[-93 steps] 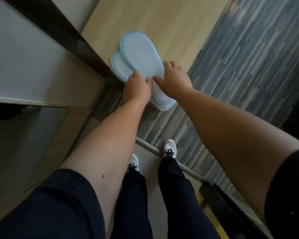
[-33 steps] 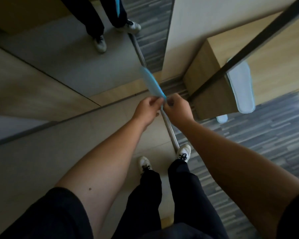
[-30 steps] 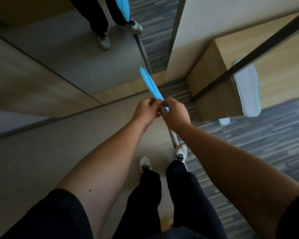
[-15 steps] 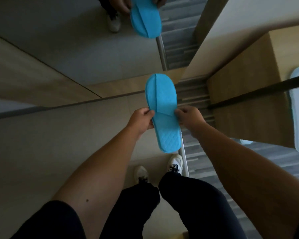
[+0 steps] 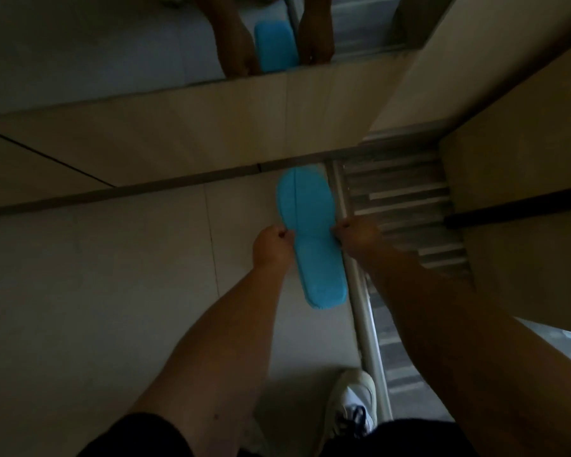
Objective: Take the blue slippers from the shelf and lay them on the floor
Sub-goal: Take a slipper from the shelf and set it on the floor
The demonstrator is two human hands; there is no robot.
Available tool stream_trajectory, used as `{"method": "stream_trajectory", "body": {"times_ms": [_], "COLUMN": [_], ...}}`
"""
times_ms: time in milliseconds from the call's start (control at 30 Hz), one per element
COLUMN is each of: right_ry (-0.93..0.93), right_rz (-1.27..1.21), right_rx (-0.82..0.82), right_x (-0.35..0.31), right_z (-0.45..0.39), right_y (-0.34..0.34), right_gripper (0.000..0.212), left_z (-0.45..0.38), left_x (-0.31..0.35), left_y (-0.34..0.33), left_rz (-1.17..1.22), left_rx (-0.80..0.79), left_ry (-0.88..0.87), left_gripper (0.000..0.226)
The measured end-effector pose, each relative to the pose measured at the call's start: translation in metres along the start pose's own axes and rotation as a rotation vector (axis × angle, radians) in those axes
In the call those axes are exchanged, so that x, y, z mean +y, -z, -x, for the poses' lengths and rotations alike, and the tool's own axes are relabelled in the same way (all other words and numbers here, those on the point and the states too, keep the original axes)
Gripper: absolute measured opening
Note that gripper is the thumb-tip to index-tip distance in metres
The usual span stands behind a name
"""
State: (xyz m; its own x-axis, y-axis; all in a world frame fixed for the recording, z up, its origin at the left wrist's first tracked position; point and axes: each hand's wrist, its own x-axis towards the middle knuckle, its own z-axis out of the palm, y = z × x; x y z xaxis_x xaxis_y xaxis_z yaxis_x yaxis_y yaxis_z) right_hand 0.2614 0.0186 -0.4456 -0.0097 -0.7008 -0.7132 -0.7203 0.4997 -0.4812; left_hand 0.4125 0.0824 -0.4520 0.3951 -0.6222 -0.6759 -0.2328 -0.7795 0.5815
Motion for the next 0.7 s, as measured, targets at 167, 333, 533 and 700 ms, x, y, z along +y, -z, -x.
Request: {"method": "stream_trajectory", "body": {"times_ms": [167,333,533,700], "right_ry": [-0.010,-0.056,-0.062,-0.059], "right_rz": [0.040,0.098,0.137,0.178], "right_rx": [0.052,0.064,0.145,0.170], "right_x": [0.016,0.017,0.015,0.014], "right_z": [-0.045,-0.066,-0.080,-0.077], "right_y": [-0.019,-0.028,-0.036,-0.033], "right_gripper": [0.030,0.031,0.030,0.031], "left_z": [-0.038,-0.066,-0.082,-0.085], "left_x": [-0.013,-0.020,-0.016,-0.015], "left_y": [-0.023,-0.033,-0.039,-0.042], "left_rz": [-0.007,-0.074,-0.117,-0.142], "left_rx": [0.005,0.014,0.001,0.002], "left_ry": [-0.035,-0.059,-0.053,-0.059], "left_gripper": [0.027,0.026,0.029,0.029]}}
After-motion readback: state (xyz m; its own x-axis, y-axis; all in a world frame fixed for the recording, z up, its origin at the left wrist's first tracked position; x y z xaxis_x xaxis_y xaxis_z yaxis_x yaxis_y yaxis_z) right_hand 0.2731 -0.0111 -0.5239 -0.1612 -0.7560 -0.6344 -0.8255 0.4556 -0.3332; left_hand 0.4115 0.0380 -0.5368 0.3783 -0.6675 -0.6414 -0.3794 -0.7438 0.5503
